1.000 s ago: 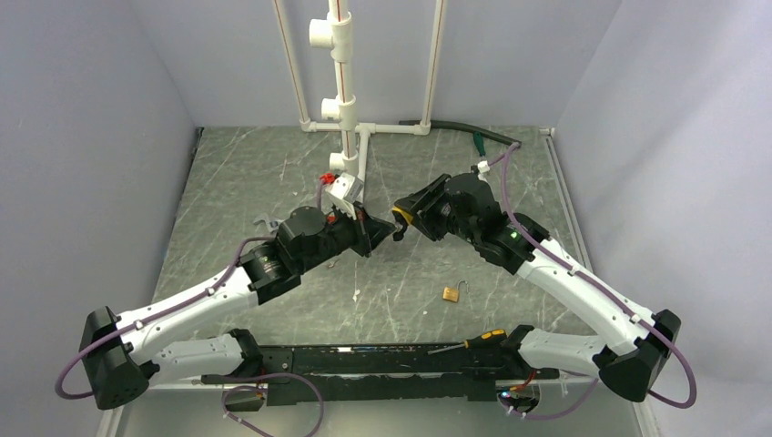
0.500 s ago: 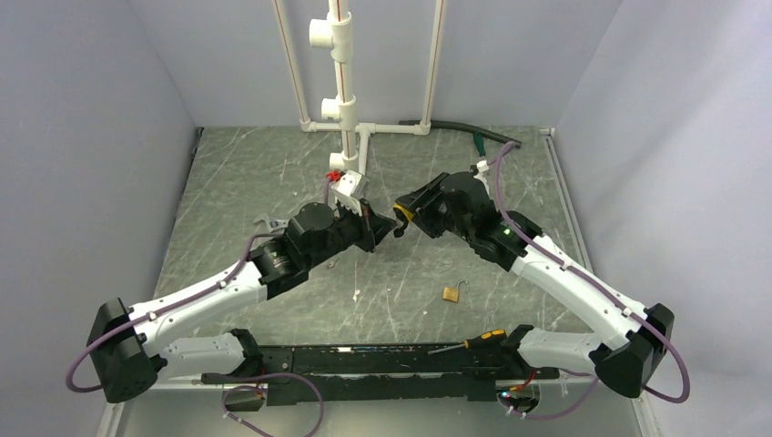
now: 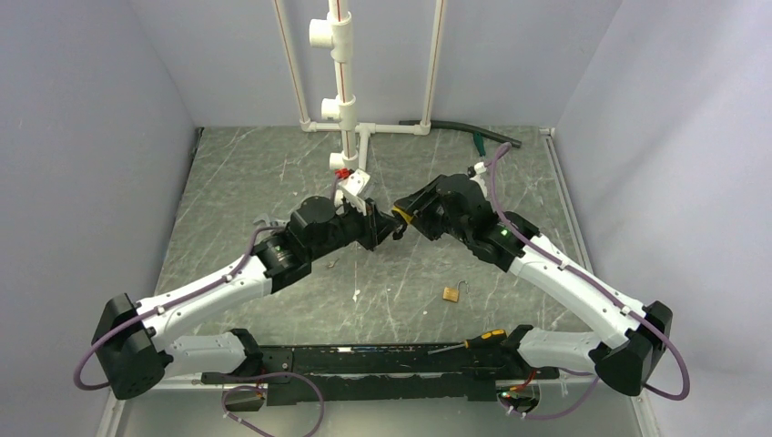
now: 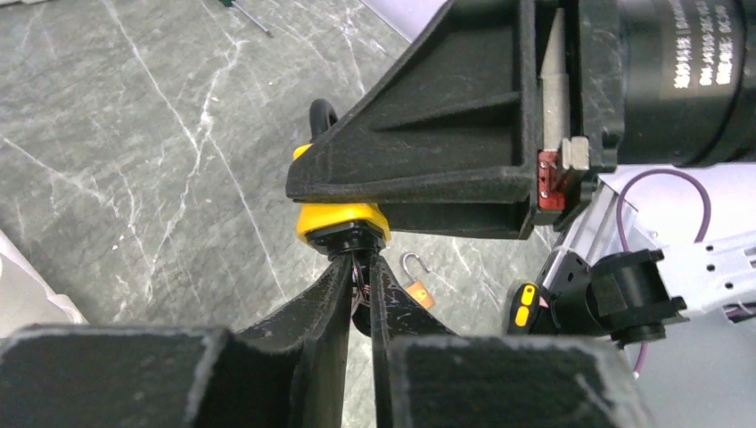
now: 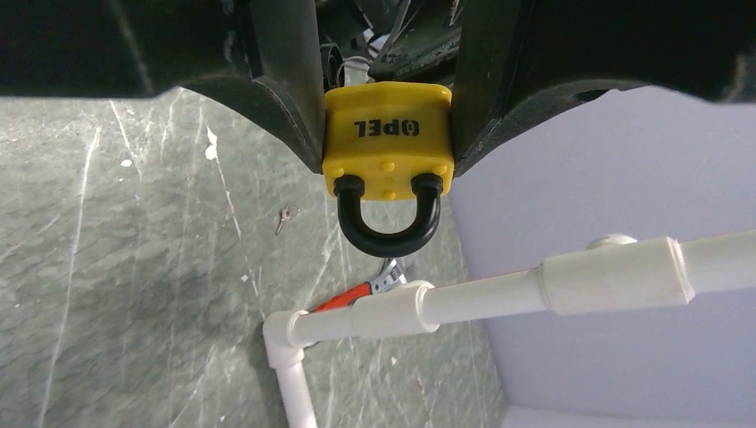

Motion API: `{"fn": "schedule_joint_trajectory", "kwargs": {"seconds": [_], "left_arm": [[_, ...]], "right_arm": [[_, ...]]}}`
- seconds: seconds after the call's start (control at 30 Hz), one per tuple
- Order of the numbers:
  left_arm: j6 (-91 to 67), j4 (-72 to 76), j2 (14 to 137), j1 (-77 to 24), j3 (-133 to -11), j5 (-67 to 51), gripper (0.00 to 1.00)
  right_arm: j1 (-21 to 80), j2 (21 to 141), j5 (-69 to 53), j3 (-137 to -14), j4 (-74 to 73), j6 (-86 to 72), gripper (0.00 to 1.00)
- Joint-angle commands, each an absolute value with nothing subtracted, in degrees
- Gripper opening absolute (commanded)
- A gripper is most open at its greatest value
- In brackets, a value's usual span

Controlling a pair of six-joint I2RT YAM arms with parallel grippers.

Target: Unlock with the key

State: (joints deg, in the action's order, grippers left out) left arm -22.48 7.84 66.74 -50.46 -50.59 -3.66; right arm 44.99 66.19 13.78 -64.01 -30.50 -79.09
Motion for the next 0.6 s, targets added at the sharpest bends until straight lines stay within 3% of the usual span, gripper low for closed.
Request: {"fn": "schedule_joint_trajectory", "kwargs": {"seconds": [0.0, 0.1, 0.33, 0.57], "left_arm": [[-17.6, 10.4, 63.3, -50.1, -50.6, -6.4, 0.19], [-15.7, 6.7, 61.4, -50.1, -50.3, -8.0, 0.23], [-13.8, 2.5, 56.5, -50.1, -48.0, -9.4, 0.45], [-14.5, 3.0, 57.7, -50.2, -47.7, -8.6, 0.50]], "right_arm": [[45.3, 63.6, 9.3, -67.6, -28.3, -78.9, 0.00], [45.2, 63.6, 10.2, -68.4, -29.1, -78.5, 0.00], [44.9, 63.6, 11.3, -68.6, -29.3, -78.2, 0.00], [44.8, 64.4, 10.8, -69.5, -29.1, -78.2, 0.00]]}}
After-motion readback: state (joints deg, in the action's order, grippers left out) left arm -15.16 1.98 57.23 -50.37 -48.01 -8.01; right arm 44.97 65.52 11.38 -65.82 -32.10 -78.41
